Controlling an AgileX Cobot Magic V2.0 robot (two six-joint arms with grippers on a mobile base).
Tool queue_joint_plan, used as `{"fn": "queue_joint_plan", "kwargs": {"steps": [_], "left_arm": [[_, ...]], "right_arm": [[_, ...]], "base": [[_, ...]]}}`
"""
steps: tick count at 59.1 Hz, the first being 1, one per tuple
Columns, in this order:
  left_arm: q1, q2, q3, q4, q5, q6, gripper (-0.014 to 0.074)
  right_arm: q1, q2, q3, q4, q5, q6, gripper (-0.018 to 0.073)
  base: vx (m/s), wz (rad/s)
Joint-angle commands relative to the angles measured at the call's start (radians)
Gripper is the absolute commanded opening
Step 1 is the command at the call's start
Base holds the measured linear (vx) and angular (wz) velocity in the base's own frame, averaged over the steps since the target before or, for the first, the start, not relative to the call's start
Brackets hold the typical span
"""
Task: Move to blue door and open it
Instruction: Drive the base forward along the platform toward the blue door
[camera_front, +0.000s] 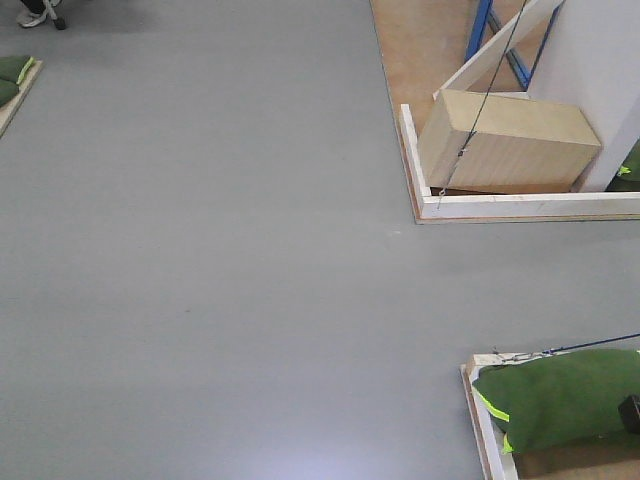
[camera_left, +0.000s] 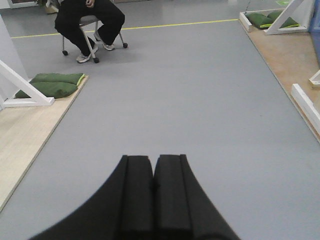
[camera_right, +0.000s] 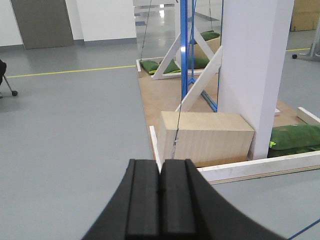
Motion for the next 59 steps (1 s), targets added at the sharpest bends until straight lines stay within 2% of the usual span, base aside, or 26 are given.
{"fn": "queue_joint_plan", "kwargs": {"steps": [1, 59], "left_arm": [[-0.002, -0.016, 0.004, -0.005, -0.086, -0.002, 0.007], [-0.002, -0.019, 0.013, -0.005, -0.079, -0.002, 0.007]], "right_arm": [[-0.005, -0.015, 0.019, -0.013, -0.083, -0.003, 0.0002], [-0.005, -0.016, 0.02, -0.013, -0.083, -0.003, 0.0002]], "base": [[0.0, 0.0], [0.0, 0.0]]}}
